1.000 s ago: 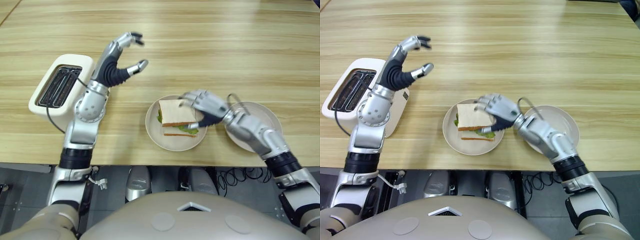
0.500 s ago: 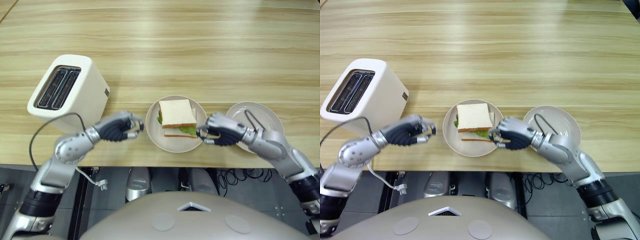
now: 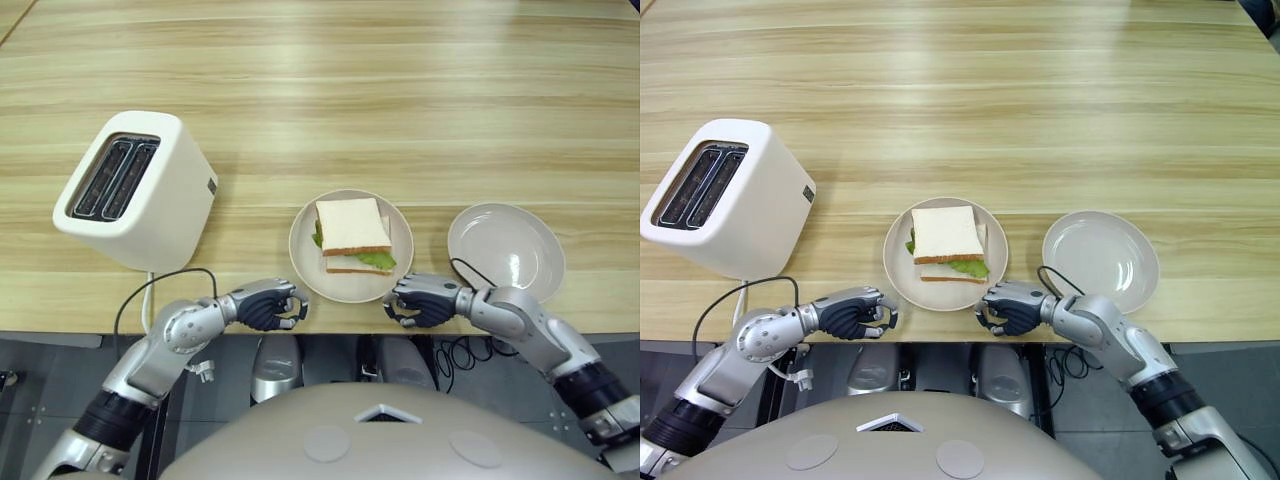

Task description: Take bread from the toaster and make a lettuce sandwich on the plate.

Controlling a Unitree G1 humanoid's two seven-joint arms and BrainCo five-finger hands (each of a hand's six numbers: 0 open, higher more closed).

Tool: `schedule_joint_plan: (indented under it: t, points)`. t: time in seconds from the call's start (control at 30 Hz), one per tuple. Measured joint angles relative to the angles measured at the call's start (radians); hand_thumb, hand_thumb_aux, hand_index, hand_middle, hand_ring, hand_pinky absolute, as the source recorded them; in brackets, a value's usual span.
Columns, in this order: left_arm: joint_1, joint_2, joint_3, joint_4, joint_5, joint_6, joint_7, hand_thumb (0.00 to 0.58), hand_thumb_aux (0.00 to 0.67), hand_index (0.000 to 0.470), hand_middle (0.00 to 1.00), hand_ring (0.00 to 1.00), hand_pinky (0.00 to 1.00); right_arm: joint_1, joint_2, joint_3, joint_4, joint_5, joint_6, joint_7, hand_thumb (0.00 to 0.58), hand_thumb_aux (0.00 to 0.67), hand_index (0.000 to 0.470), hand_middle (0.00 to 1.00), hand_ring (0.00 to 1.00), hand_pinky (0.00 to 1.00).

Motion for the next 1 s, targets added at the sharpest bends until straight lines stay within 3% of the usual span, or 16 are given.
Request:
schedule_joint_plan:
  t: [0.37,0.63,0.8,1.0]
  points:
    - [-0.200,-0.145,-0.040,0.206,0.122,0.047,0.132,0.580,0.670,0.460,1.00,1.00,1.00,-0.156,0.110,0.033,0.146,-0.108,0.051,-0.119,0.580,0.670,0.460,1.00,1.00,1.00]
    - [-0.480,-0.268,-0.034,0.486,0.135,0.132,0.222,0.580,0.670,0.460,1.00,1.00,1.00,-0.379,0.200,0.036,0.411,-0.140,0.067,-0.203,0.580,0.670,0.460,1.00,1.00,1.00]
    - [-0.608,-0.306,-0.030,0.674,0.113,0.129,0.244,0.580,0.670,0.460,1.00,1.00,1.00,-0.521,0.254,0.039,0.577,-0.140,0.044,-0.252,0.580,0.670,0.460,1.00,1.00,1.00]
    - [-0.826,-0.377,0.001,1.004,0.076,0.094,0.281,0.580,0.670,0.460,1.00,1.00,1.00,-0.772,0.355,0.067,0.894,-0.145,0.026,-0.379,0.580,0.670,0.460,1.00,1.00,1.00]
